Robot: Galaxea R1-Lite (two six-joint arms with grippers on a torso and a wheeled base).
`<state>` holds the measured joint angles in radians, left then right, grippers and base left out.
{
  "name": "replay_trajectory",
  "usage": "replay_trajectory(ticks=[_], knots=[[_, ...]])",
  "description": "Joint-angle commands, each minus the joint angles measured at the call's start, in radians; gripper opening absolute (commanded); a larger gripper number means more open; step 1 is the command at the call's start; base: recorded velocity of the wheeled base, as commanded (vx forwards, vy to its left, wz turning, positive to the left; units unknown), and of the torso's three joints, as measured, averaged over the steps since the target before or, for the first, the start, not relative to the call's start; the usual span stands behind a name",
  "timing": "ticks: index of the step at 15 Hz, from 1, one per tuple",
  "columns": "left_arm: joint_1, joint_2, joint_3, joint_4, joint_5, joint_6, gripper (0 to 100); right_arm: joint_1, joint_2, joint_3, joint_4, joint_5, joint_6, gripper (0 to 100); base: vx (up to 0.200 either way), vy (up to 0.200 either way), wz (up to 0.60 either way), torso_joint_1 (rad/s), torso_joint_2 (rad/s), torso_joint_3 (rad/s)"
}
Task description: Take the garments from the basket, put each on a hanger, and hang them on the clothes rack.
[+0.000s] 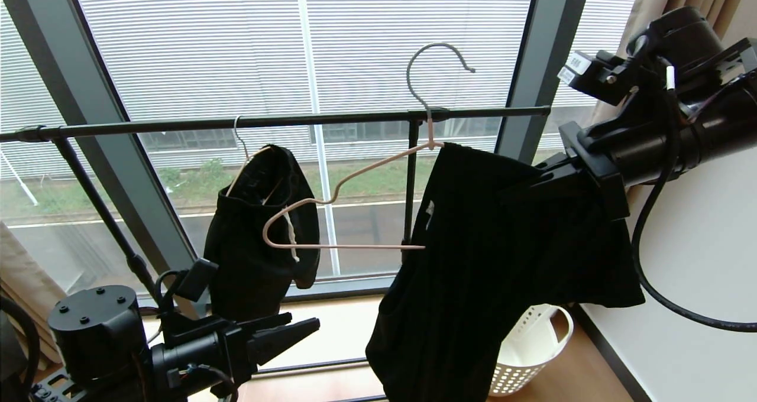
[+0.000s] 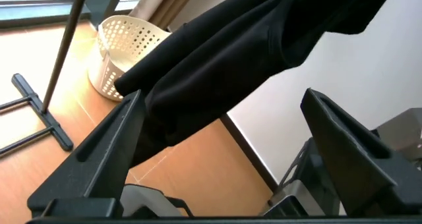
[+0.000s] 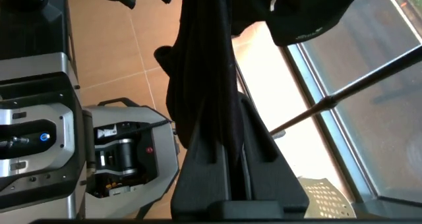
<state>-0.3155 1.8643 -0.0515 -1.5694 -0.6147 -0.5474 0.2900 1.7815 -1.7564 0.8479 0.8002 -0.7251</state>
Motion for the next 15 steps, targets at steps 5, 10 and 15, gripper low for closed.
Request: replay_trajectory(ticks=[5,10,15], knots=[[0.024,0.085,-0.11,-0.001,-0.065,-0.092,100,-0.017,-0.042,0.052,0.002,0.088,-0.086,0,0.0,0.0,0.0,0.0,0.0,0.0],[-0.046,0.159,-0.209,-0.001,-0.111,-0.123,100,0.052,-0.043,0.064,-0.004,0.129,-0.109,0,0.0,0.0,0.0,0.0,0.0,0.0],[-0.096,0.167,-0.278,-0.001,-0.111,-0.172,100,0.072,-0.03,0.064,-0.006,0.129,-0.109,0,0.0,0.0,0.0,0.0,0.0,0.0]])
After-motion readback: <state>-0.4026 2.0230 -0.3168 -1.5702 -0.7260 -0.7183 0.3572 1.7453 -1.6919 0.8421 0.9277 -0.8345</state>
